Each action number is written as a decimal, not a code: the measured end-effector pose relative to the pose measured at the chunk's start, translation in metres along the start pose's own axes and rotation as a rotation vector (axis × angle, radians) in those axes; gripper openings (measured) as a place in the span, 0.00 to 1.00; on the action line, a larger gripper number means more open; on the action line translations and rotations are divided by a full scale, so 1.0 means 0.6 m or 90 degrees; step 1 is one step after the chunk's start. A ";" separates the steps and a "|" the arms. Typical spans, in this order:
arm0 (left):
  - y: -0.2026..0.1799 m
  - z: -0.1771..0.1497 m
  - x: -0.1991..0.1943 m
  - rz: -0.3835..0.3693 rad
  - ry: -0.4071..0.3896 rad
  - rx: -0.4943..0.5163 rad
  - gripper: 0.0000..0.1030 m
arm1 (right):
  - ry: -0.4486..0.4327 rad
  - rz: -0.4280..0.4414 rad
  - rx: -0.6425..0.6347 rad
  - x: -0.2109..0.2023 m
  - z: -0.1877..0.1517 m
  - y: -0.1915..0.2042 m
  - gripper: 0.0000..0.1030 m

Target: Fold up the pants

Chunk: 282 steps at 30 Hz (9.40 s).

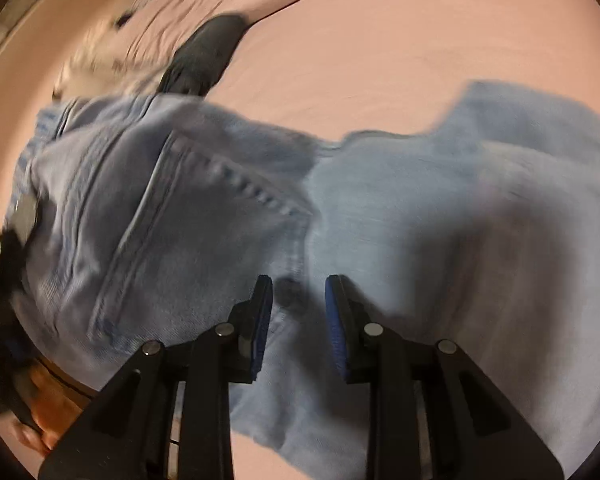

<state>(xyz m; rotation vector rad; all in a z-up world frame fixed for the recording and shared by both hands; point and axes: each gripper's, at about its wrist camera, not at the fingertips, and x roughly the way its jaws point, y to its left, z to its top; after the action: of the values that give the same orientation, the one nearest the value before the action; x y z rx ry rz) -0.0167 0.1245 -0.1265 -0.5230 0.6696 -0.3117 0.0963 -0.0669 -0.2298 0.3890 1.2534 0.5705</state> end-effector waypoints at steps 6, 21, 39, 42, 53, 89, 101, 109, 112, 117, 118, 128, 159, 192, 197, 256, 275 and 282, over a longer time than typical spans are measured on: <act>-0.060 -0.015 0.029 -0.010 0.022 0.060 0.29 | -0.036 -0.027 0.018 -0.050 -0.017 -0.036 0.30; -0.154 -0.097 0.092 0.009 0.104 0.201 0.28 | -0.146 0.126 0.189 -0.175 -0.080 -0.161 0.68; -0.215 -0.142 0.114 0.038 0.133 0.320 0.28 | -0.095 0.131 0.127 -0.219 -0.033 -0.108 0.36; -0.244 -0.139 0.100 0.029 0.122 0.349 0.28 | -0.109 0.137 0.102 -0.238 -0.034 -0.110 0.32; -0.348 -0.178 0.191 -0.005 0.179 0.405 0.28 | -0.135 0.122 0.146 -0.318 -0.026 -0.222 0.30; -0.262 -0.075 0.213 0.080 0.152 0.257 0.57 | -0.248 -0.169 -0.033 -0.392 -0.038 -0.194 0.28; -0.159 -0.045 0.321 0.108 0.246 0.206 0.57 | -0.091 -0.278 -0.135 -0.291 -0.134 -0.190 0.25; -0.184 -0.054 0.288 0.130 0.221 0.237 0.58 | -0.121 -0.313 -0.171 -0.292 -0.144 -0.188 0.25; -0.181 -0.069 0.258 0.139 0.206 0.278 0.58 | -0.143 -0.263 -0.151 -0.325 -0.126 -0.184 0.28; -0.174 -0.107 0.207 0.138 0.217 0.289 0.58 | -0.204 -0.263 -0.145 -0.339 -0.075 -0.167 0.31; -0.170 -0.112 0.196 0.137 0.220 0.285 0.58 | -0.208 -0.263 -0.146 -0.329 -0.065 -0.159 0.31; -0.137 -0.142 0.220 0.137 0.261 0.283 0.58 | -0.182 -0.312 -0.140 -0.256 -0.046 -0.166 0.30; -0.150 -0.151 0.154 0.121 0.219 0.280 0.71 | -0.182 -0.331 -0.169 -0.311 -0.160 -0.142 0.37; -0.151 -0.193 0.143 0.042 0.208 0.294 0.70 | -0.071 -0.240 -0.232 -0.154 0.055 -0.025 0.42; -0.152 -0.204 0.143 0.037 0.203 0.312 0.70 | 0.009 -0.274 -0.263 -0.052 0.083 -0.009 0.33; -0.070 -0.116 0.192 0.046 0.303 0.097 0.75 | -0.166 -0.085 0.112 -0.335 -0.169 -0.278 0.69; -0.050 -0.099 0.233 0.023 0.316 0.098 0.75 | -0.113 -0.074 0.114 -0.298 -0.121 -0.301 0.70; -0.045 -0.093 0.237 -0.002 0.317 0.112 0.75 | -0.096 -0.081 0.092 -0.287 -0.109 -0.297 0.73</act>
<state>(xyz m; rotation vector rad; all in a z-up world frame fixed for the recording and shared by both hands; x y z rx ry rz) 0.0499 0.0203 -0.2203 -0.2760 1.1123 -0.5062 0.0325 -0.3147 -0.2164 0.4617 1.1684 0.3368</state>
